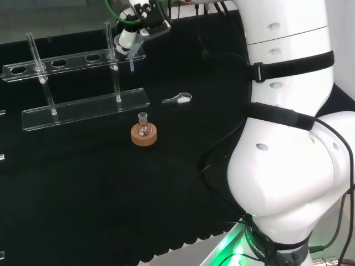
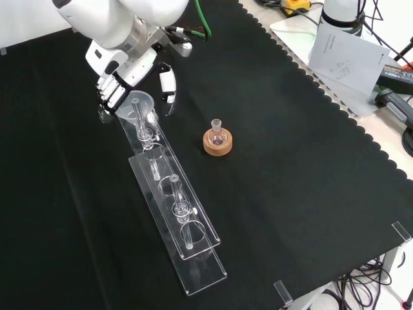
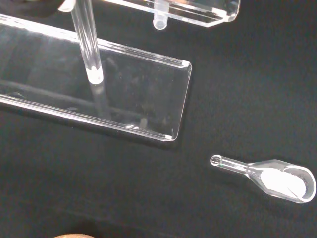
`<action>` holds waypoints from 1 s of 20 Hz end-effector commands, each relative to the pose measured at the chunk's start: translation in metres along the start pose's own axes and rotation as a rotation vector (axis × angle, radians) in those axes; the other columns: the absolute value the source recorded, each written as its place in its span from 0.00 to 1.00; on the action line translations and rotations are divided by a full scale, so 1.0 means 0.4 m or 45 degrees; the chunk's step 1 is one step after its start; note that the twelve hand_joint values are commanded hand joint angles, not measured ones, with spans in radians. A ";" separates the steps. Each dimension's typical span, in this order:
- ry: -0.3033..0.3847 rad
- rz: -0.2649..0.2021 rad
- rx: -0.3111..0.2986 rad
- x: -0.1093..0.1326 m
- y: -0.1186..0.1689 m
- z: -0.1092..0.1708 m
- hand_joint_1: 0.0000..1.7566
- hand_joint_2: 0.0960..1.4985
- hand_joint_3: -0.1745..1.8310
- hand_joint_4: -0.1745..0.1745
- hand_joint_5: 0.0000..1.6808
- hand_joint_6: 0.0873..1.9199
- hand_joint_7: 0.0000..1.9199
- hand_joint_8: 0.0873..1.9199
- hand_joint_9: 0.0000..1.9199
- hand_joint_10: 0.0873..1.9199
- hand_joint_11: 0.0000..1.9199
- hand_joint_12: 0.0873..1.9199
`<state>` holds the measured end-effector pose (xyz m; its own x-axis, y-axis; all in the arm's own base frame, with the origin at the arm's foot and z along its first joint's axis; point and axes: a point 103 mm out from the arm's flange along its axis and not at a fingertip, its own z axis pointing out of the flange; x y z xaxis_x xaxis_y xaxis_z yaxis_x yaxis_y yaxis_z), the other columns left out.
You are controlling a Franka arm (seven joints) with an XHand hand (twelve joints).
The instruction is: Pick up the funnel from the transparent funnel stand.
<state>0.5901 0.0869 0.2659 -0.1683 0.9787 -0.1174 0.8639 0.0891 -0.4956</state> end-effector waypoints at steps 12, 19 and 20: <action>-0.099 0.040 -0.138 -0.006 0.008 0.004 0.44 0.42 0.34 0.38 0.24 0.00 0.17 0.35 0.29 0.31 0.17 0.73; -0.155 0.052 -0.256 -0.004 -0.028 -0.048 0.48 0.44 0.37 0.36 0.30 0.00 0.27 0.35 0.41 0.27 0.22 0.69; -0.164 0.055 -0.268 -0.003 -0.037 -0.061 0.49 0.44 0.37 0.36 0.31 0.00 0.28 0.35 0.42 0.27 0.23 0.69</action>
<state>0.5905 0.0846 0.2722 -0.1748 0.9622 -0.2090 0.9283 0.0903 -0.3607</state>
